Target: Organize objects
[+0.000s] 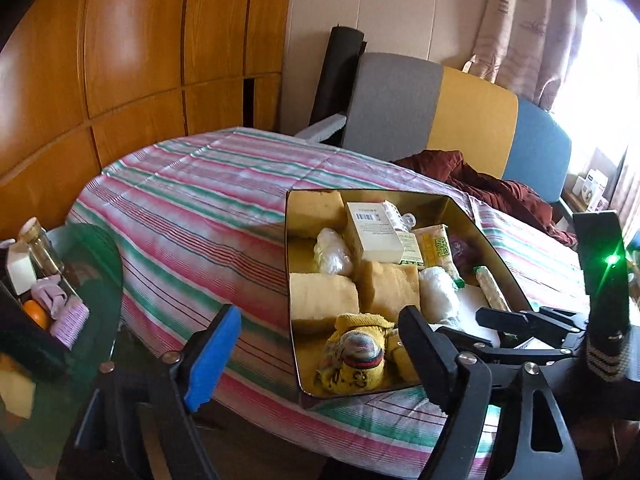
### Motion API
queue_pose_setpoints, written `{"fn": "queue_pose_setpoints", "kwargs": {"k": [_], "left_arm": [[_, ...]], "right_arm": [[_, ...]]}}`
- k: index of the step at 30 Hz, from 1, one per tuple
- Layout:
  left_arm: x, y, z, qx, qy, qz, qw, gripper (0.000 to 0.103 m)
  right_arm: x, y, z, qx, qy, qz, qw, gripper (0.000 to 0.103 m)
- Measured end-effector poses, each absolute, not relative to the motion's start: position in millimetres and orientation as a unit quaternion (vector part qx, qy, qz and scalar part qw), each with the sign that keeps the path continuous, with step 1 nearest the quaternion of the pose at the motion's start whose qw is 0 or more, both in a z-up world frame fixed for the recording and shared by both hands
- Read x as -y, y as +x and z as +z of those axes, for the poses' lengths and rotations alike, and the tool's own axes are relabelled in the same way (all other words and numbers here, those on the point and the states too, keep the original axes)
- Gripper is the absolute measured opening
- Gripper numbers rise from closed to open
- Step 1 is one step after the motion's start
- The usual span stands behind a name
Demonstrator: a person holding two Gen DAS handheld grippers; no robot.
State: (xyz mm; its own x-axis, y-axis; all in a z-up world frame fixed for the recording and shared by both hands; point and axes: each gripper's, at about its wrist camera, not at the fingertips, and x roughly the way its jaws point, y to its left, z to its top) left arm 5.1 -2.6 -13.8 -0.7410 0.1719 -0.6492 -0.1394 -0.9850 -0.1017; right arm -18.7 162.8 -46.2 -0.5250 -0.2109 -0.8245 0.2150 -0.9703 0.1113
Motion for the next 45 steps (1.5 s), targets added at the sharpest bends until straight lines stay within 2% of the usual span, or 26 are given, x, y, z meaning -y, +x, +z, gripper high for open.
{"fn": "queue_pose_setpoints", "kwargs": {"k": [2, 4, 9, 20, 28, 45], "left_arm": [[1, 8, -12, 0.022, -0.348, 0.934, 0.081, 0.085], [-1, 10, -10, 0.023, -0.346, 0.935, 0.078, 0.095], [-9, 17, -6, 0.022, -0.340, 0.937, 0.078, 0.103], [-34, 28, -7, 0.018, -0.351, 0.930, 0.104, 0.103], [-42, 29, -14, 0.003, -0.361, 0.930, 0.066, 0.103], [-40, 25, -16, 0.004, -0.355, 0.933, 0.061, 0.103]], "right_arm": [[-165, -15, -41, 0.001, 0.463, -0.879, 0.113, 0.058], [-169, -10, -36, 0.003, 0.455, -0.884, 0.104, 0.059], [-180, 0, -27, 0.007, 0.434, -0.898, 0.070, 0.066], [-216, 32, -19, 0.016, 0.394, -0.919, -0.022, 0.077], [-227, 43, -26, 0.021, 0.398, -0.916, -0.039, 0.077], [-221, 38, -31, 0.013, 0.405, -0.914, -0.029, 0.077]]}}
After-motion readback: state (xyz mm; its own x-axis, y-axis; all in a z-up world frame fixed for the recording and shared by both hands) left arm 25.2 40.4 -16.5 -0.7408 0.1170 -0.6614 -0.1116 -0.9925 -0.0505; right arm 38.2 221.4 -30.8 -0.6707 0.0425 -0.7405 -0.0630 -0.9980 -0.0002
